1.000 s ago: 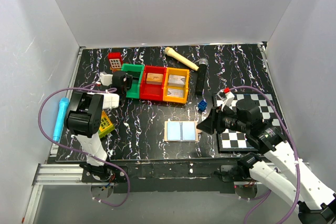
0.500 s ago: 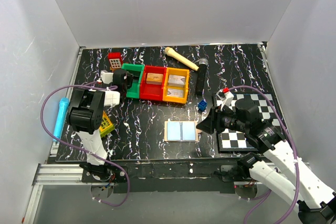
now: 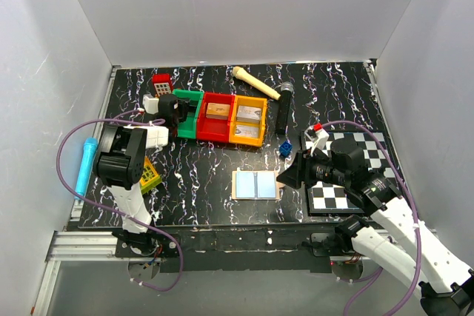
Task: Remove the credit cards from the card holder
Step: Place the credit card in the storage box.
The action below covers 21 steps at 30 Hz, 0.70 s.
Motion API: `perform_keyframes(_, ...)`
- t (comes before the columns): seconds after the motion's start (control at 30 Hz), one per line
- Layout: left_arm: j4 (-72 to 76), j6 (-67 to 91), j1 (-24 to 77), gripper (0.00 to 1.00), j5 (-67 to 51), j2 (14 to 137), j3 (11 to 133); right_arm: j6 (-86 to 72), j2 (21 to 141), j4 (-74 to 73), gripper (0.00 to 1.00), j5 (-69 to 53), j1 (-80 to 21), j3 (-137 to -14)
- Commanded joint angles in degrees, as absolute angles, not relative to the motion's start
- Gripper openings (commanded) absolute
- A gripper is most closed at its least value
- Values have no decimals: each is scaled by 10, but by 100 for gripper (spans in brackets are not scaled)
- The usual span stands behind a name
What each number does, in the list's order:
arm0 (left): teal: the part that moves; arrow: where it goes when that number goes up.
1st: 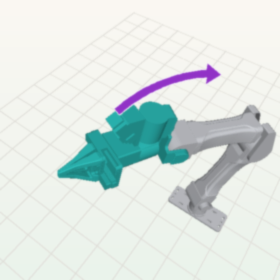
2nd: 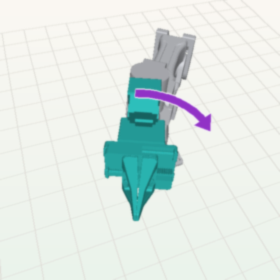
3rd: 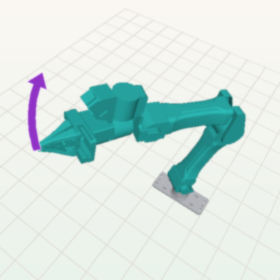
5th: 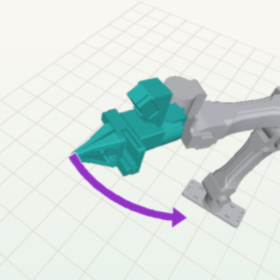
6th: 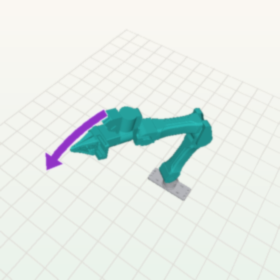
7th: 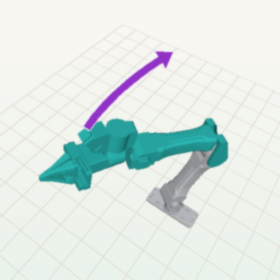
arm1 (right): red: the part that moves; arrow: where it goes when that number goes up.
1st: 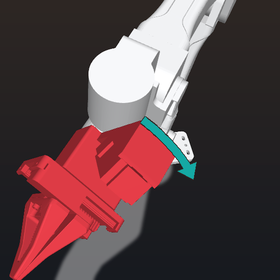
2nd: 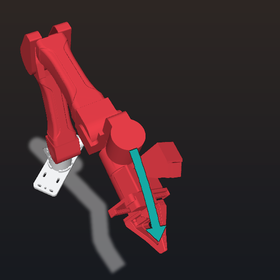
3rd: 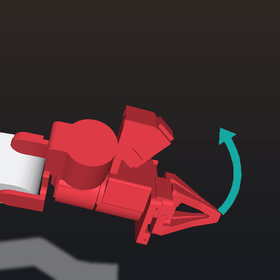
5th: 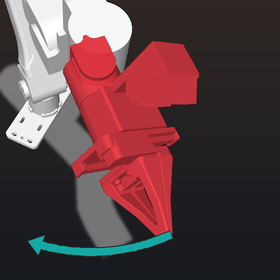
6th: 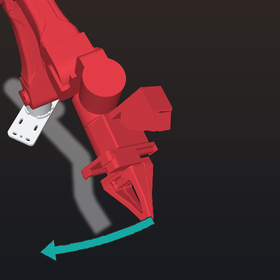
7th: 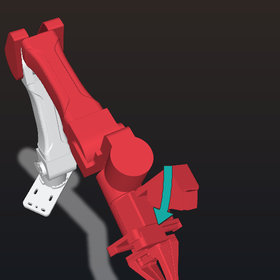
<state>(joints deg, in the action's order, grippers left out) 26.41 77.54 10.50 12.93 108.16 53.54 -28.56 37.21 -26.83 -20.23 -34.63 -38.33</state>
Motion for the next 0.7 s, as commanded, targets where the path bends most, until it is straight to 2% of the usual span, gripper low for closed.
perform_keyframes(0.0, 185, 772, 90, 38, 127, 1067, 521, -284, 369, -243, 57, -201, -348, -387)
perform_keyframes(0.33, 105, 766, 87, 46, 112, 1036, 523, -291, 371, -232, 57, -207, -349, -385)
perform_keyframes(0.67, 93, 753, 85, 47, 99, 976, 495, -293, 366, -237, 57, -207, -349, -384)
